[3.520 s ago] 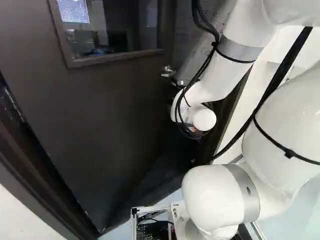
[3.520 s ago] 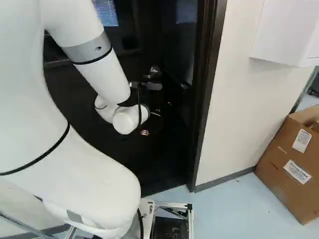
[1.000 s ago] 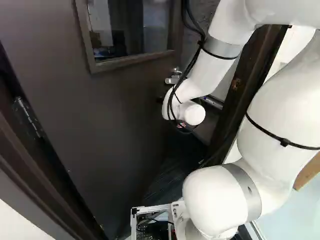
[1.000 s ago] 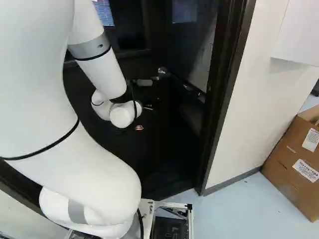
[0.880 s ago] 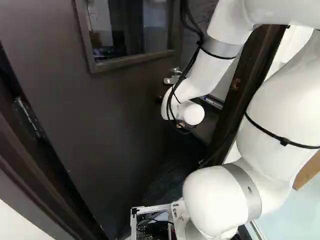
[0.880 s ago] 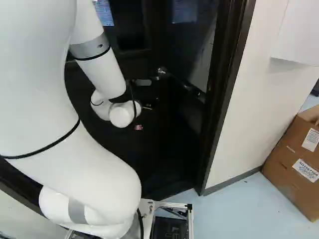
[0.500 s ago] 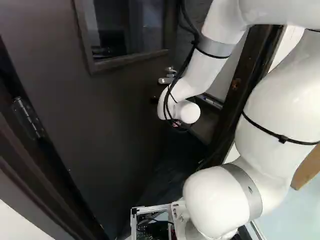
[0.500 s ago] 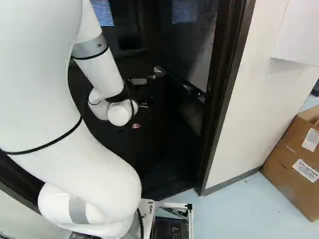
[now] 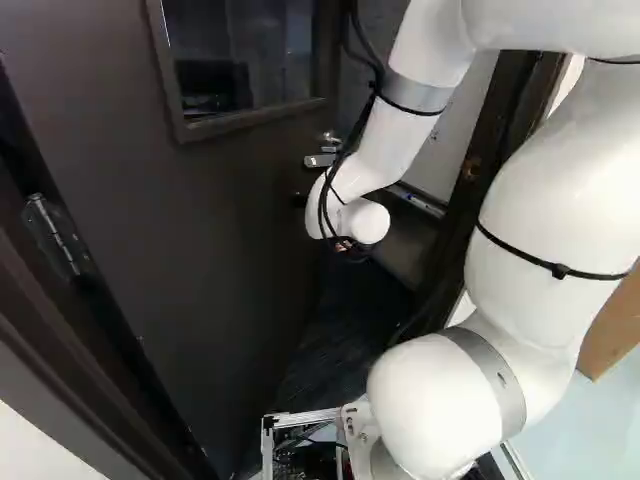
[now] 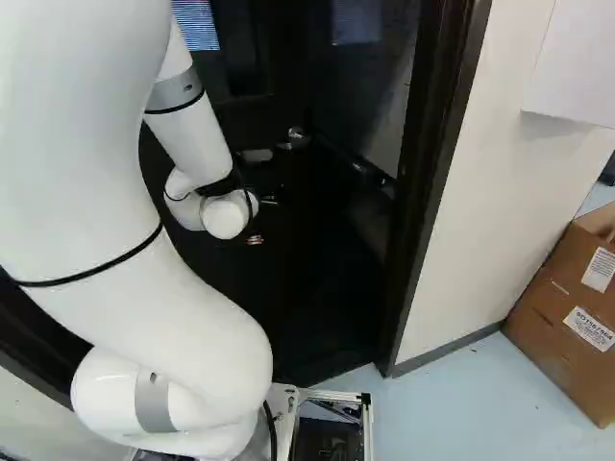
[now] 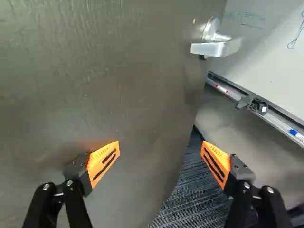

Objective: Open the door and move inside

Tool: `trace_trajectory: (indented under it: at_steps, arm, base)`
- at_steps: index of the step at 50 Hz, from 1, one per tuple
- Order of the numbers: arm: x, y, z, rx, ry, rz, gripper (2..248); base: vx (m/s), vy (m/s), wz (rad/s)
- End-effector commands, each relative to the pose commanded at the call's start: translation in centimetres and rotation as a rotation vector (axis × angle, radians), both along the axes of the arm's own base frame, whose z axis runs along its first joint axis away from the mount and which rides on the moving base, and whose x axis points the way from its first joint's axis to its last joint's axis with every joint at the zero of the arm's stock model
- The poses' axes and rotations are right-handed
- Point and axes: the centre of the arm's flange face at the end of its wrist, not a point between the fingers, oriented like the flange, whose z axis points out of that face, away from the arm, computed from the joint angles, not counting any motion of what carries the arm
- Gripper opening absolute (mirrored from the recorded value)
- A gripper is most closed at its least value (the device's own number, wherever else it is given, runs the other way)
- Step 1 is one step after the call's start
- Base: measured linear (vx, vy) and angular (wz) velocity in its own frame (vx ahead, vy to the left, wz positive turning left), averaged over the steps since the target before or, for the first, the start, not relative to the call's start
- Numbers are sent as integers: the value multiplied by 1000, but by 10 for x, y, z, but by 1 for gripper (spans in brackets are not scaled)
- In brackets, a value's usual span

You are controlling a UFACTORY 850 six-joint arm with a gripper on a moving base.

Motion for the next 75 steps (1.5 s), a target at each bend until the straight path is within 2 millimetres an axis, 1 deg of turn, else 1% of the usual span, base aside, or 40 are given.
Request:
trace_trajectory:
  at_steps: [75]
  arm:
    - [33,96,-2,4,-12,192,247]
  base:
    - [0,0,0]
